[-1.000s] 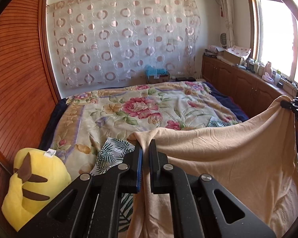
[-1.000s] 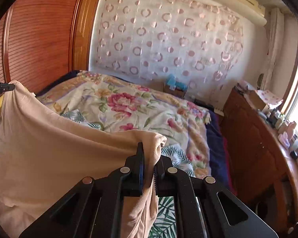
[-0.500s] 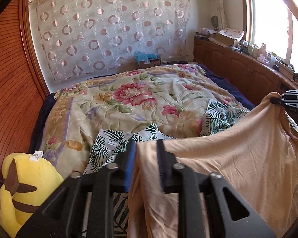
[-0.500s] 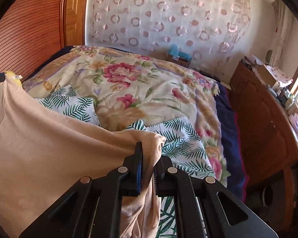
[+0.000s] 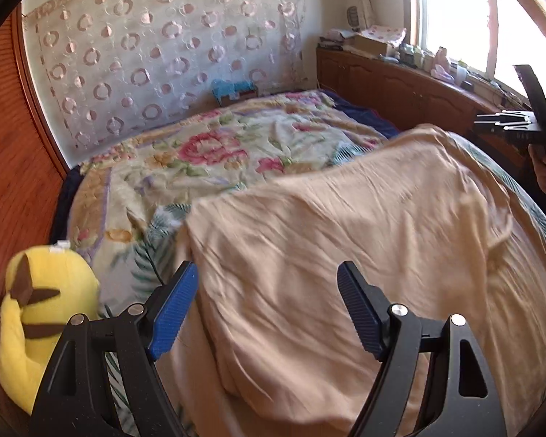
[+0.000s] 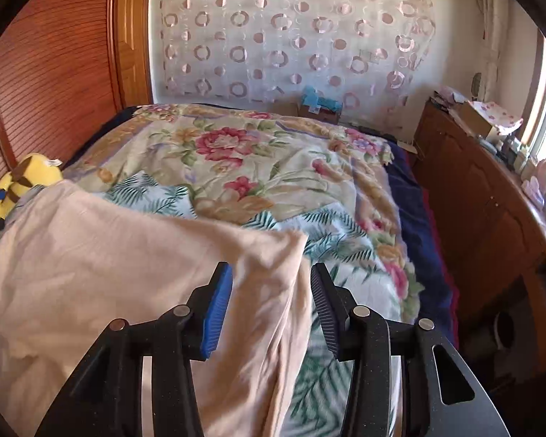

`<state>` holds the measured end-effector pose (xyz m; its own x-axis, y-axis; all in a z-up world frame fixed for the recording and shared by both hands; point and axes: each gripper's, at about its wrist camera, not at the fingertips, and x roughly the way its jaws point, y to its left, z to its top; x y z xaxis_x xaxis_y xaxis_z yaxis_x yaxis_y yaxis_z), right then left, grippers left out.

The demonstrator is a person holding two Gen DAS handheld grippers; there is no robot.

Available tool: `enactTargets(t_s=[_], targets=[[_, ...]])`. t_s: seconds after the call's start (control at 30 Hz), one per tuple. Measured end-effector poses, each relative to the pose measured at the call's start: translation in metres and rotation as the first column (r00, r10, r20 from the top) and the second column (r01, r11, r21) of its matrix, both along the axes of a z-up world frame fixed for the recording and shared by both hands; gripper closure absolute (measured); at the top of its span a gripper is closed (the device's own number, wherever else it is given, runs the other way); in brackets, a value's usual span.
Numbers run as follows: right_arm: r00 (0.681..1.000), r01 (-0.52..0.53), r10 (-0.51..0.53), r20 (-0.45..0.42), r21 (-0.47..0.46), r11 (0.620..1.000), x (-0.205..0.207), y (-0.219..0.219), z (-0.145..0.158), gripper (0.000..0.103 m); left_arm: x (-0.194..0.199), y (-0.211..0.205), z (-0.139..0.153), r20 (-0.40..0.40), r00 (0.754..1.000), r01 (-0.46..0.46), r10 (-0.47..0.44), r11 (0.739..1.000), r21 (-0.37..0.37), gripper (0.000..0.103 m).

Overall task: Fold small clothes
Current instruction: 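Lower the shirt onto the bed with both grippers and open them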

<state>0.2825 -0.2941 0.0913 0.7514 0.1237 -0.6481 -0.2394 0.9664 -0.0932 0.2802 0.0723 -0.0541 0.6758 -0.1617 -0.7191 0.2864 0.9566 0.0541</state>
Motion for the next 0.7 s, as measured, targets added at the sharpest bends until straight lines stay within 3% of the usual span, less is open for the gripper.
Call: enactTargets(t_s=[0.3,0.47,0.7], targets=[[0.994,-0.004,0.015,-0.106,0.11,0.994,-0.086,-0.021,-0.014,0.051,-0.029,-0.002,-0.037,-0.105,0.994,-0.019,0.017,1.0,-0.011,0.024],[0.984,-0.012,0.037,-0.172,0.143,0.99,-0.101,-0.032,-0.019,0.051,-0.026,0.003,-0.046,-0.13,0.99,-0.049,0.046,0.999,-0.015,0.024],[0.971,0.035,-0.002,-0.238,0.134,0.99,-0.085,-0.05,-0.022,0.051,-0.028,0.004,-0.049,-0.108,0.993,-0.061,0.057,0.997,-0.036,0.021]])
